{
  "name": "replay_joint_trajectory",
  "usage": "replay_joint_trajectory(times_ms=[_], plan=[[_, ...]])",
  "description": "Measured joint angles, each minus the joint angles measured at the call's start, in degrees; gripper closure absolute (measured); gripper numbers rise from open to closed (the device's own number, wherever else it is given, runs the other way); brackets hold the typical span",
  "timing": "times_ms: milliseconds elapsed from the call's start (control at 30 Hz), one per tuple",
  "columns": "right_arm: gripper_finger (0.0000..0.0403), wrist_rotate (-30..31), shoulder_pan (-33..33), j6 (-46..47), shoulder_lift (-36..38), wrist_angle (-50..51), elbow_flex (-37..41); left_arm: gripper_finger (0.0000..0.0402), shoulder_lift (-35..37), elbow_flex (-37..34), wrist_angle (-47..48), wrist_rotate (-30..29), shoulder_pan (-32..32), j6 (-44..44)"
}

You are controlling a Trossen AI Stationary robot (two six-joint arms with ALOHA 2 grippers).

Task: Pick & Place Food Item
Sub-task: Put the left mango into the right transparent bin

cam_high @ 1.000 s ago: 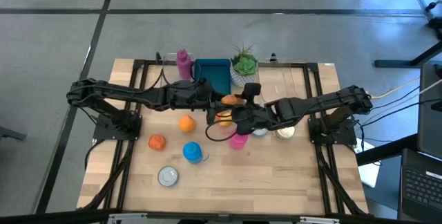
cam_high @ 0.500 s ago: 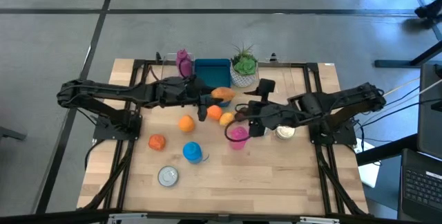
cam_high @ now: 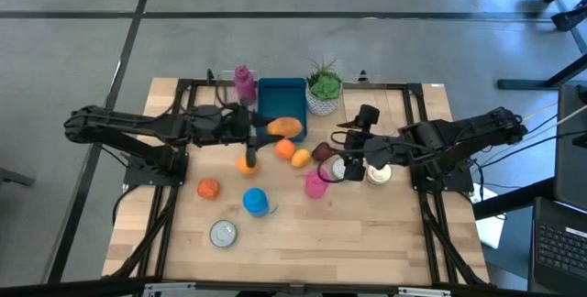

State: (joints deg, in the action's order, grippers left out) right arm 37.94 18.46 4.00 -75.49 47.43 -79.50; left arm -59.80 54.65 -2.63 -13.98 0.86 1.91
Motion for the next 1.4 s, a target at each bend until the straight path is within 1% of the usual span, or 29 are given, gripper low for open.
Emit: replay_joint_trajectory(times_ms=[67, 133, 300, 400, 500, 600, 667, 800, 967, 1167, 1300, 1400], plan=[[0.0103, -0.15, 0.0, 0.14, 3.04, -4.25, 4.64, 0.0262, 2.5, -1.44, -0.66, 0.02, -0.02, 0.09], [0.0106, -1.95, -0.02, 0.09, 6.61, -10.11, 9.88, 0.0262, 5.42, -4.06, -2.94, 0.03, -0.02, -0.11], [0.0114, -8.92, -0.99, -0.21, 15.91, -26.7, 23.48, 0.0262, 12.62, -13.51, -11.71, 2.24, 0.32, -0.2], [0.0116, -13.54, -2.12, -0.34, 19.99, -37.12, 30.72, 0.0262, 15.5, -19.79, -17.27, 4.33, 0.7, 0.02], [0.0117, -20.12, -3.83, -0.12, 22.14, -49.24, 37.29, 0.0263, 16.31, -25.66, -25.21, 8.27, 1.12, -0.69], [0.0117, -27.55, -6.43, 1.99, 22.26, -59.23, 42.5, 0.0263, 15.65, -29.92, -32.91, 12.46, 1.16, -3.31], [0.0117, -30.91, -8.53, 4.38, 21.74, -63.68, 44.92, 0.0263, 14.55, -31.02, -35.43, 12.69, 0.85, -5.03], [0.0117, -35.31, -12.41, 9.22, 20.56, -67.53, 47.09, 0.0263, 11.46, -30.7, -36.72, 11.08, -0.37, -8.42], [0.0117, -41.06, -16.63, 13.76, 18.9, -69.74, 47.4, 0.0263, 5.74, -26.44, -35.37, 6.35, -3.25, -14.66], [0.0117, -49.18, -20.77, 19.7, 17.17, -72.03, 47.42, 0.0263, -1.24, -17.15, -28.13, -1.58, -7.49, -23.86], [0.0117, -52.6, -22.79, 21.49, 16.13, -72.78, 47.42, 0.0262, -5.8, -10.57, -22.96, -8.22, -10.78, -29.88], [0.0117, -54.56, -24.0, 22.59, 15.59, -74.0, 47.42, 0.0261, -9.2, -5.86, -19.65, -11.7, -12.86, -33.76]])
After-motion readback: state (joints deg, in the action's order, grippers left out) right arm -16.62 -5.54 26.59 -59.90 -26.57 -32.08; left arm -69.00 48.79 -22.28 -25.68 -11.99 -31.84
